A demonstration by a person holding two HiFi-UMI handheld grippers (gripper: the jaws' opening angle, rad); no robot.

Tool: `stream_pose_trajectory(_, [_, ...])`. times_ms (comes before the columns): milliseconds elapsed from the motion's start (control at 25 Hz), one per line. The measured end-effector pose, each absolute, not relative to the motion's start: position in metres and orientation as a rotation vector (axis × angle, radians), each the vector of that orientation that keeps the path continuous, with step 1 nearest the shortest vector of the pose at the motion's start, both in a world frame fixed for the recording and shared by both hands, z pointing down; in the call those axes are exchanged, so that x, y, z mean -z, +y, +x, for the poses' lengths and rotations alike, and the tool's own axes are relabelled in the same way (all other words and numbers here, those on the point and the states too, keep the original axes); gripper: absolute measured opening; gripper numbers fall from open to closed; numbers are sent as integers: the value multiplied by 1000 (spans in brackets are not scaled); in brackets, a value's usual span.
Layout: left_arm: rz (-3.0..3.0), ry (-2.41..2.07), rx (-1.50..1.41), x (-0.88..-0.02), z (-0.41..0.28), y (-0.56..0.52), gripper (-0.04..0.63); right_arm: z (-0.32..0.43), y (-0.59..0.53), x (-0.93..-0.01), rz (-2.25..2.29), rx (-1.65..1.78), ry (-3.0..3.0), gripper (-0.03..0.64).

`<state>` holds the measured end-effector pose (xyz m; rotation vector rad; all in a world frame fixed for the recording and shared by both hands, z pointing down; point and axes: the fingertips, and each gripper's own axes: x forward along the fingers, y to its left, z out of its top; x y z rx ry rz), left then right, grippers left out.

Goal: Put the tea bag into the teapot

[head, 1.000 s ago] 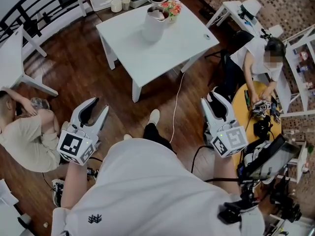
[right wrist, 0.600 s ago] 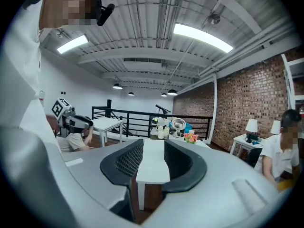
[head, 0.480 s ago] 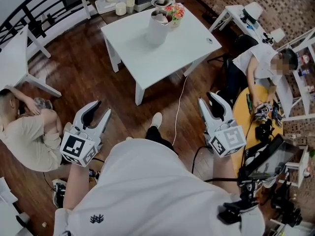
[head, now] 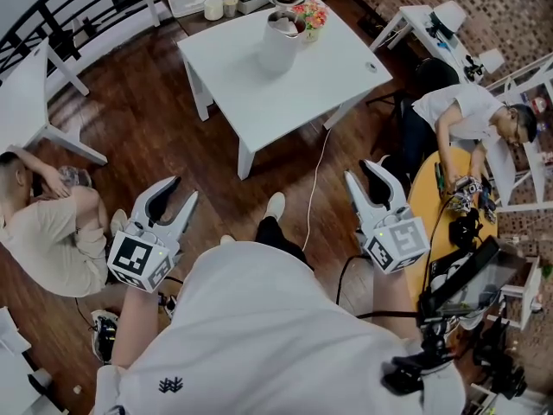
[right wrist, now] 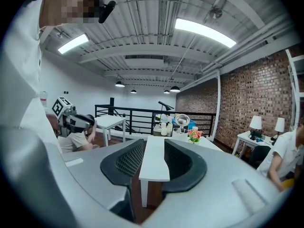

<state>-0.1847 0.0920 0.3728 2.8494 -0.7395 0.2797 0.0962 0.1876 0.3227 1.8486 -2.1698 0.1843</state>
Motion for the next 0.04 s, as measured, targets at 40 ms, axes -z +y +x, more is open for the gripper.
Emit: stream_pose_trajectory(40, [2855, -738, -281, -374, -183, 90, 133, 97, 186, -324, 1847, -188, -2169, 132])
